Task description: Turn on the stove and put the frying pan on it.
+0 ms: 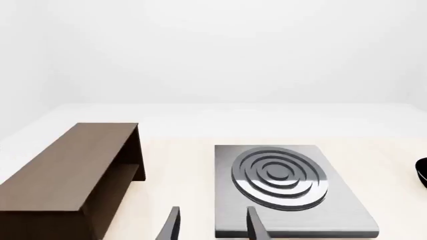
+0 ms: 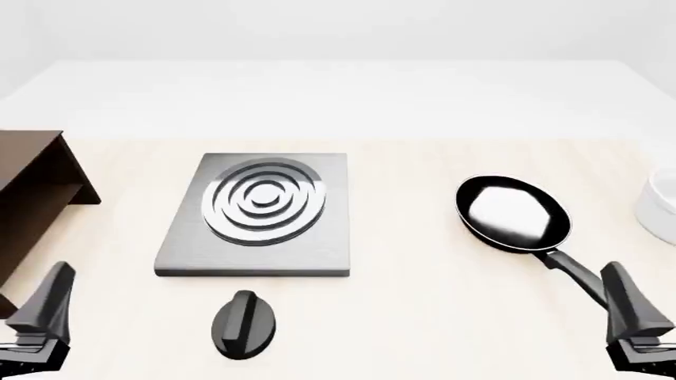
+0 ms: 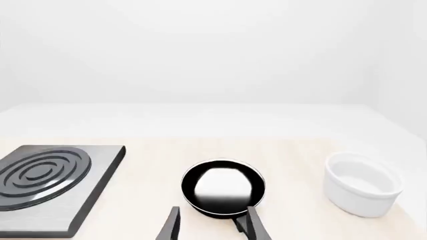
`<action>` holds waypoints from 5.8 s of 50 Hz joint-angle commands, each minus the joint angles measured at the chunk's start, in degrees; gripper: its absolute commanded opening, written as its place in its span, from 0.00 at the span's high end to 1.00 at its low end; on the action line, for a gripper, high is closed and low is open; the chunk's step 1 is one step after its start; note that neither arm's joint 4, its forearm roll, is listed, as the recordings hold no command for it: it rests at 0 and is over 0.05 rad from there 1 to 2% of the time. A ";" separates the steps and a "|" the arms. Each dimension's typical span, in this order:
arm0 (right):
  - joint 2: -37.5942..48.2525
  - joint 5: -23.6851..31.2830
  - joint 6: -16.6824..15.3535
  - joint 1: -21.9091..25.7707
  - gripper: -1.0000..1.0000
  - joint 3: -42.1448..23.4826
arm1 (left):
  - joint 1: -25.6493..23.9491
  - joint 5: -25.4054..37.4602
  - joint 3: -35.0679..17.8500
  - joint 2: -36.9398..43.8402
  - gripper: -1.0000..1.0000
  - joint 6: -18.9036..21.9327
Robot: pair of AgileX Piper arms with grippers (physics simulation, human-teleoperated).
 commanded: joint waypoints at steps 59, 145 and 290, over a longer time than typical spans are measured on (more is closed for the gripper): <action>0.06 0.30 -1.57 -0.74 0.00 0.06 | -12.59 8.77 -11.78 40.25 0.00 -3.69; 1.61 -0.03 1.30 -1.97 0.00 -0.27 | -29.26 33.58 -19.52 8.53 0.00 -14.88; 96.77 -24.76 -16.69 -15.68 0.00 -20.13 | 1.85 7.28 -3.21 -0.10 0.00 -4.22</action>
